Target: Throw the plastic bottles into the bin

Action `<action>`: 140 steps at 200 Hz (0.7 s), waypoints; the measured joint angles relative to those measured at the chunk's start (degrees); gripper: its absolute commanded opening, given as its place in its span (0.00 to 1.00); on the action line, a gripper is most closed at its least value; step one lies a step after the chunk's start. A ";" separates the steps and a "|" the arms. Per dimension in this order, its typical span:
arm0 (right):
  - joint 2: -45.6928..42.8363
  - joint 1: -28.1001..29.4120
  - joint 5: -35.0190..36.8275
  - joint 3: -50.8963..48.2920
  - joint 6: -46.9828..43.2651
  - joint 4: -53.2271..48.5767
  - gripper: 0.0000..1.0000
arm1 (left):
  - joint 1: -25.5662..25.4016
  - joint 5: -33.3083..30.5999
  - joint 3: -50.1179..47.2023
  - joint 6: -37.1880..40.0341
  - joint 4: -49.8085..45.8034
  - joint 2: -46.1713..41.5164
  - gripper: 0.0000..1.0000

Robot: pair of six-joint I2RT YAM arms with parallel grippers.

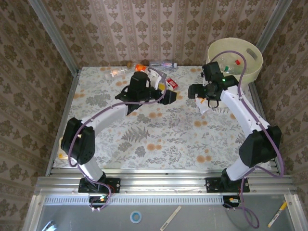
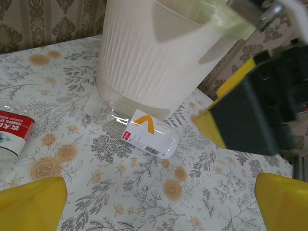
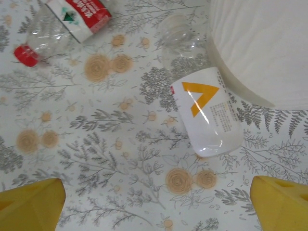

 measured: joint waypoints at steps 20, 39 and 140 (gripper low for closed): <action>1.68 -1.40 0.00 -0.94 -0.83 0.90 1.00 | 0.33 0.07 -0.04 0.15 -0.04 -0.26 1.00; 3.82 -2.67 -0.02 -1.01 -1.62 1.90 1.00 | 0.46 0.15 -0.04 0.17 -0.26 -0.28 1.00; 12.92 -6.86 -2.51 4.59 -6.97 2.82 1.00 | 0.72 0.11 -1.33 0.17 -0.68 -0.61 1.00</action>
